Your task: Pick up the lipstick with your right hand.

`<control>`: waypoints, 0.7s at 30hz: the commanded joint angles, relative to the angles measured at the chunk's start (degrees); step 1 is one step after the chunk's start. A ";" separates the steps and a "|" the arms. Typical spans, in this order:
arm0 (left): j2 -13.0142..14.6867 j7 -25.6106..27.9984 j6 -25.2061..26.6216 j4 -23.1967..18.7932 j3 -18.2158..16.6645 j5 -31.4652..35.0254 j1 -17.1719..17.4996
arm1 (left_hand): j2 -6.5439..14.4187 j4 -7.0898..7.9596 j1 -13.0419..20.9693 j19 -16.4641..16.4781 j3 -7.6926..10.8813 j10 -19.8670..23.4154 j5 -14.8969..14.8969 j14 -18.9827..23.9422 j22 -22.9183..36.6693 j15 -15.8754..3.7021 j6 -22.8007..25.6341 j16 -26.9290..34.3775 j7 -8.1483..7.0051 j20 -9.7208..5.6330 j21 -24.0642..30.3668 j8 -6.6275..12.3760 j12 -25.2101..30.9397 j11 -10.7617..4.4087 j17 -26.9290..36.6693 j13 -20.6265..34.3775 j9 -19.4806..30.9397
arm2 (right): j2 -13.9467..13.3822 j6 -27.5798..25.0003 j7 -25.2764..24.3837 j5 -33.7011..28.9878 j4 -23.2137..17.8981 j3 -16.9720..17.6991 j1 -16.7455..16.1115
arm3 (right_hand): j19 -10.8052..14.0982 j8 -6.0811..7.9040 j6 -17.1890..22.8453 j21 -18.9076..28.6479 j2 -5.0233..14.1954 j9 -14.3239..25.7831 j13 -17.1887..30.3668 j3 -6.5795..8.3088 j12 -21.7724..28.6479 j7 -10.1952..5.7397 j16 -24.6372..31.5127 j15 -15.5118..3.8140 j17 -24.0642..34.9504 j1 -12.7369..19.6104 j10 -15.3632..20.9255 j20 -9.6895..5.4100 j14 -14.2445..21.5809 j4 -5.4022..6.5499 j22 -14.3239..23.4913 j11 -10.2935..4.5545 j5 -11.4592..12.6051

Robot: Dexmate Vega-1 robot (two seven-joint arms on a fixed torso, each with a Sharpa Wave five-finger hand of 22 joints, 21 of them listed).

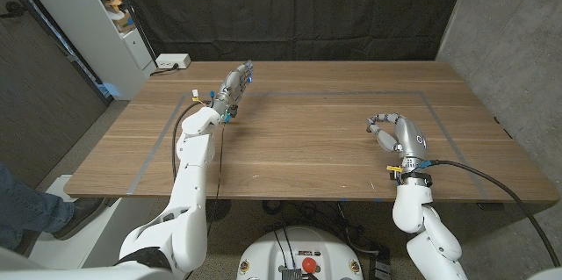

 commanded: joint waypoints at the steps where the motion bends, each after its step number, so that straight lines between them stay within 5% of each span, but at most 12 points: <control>1: 0.26 -0.45 -0.33 0.77 -0.42 -0.45 0.03 | 0.48 -0.09 -0.07 -2.84 -0.08 -0.06 -0.10 -0.32 0.21 -0.07 0.27 0.23 0.28 0.21 0.31 0.28 0.24 -0.06 0.24 0.09 0.18 | 0.22 -0.17 1.64 -1.02 -2.30 0.16 0.21 | 0.06 -0.28 0.30 -0.13 0.35 0.14 0.17 0.16 -0.18 -0.44 -0.23 -3.68 0.18 0.48 0.32 -0.43 0.62 0.19 0.20 -0.15 -0.06; 21: 0.22 -1.08 -1.40 1.48 -1.51 -1.58 0.24 | 0.60 -0.13 0.04 -3.04 -0.05 -0.12 -0.10 -0.34 0.21 -0.08 0.29 0.23 0.26 0.00 0.28 0.29 0.22 0.05 0.23 0.09 0.19 | 0.85 -0.79 2.59 -2.90 -5.79 0.05 0.45 | 0.09 -0.59 0.58 -0.13 0.61 0.17 0.20 0.22 -0.43 -0.56 -0.51 -3.63 0.21 0.56 0.74 -0.47 1.04 0.37 0.20 -0.11 -0.29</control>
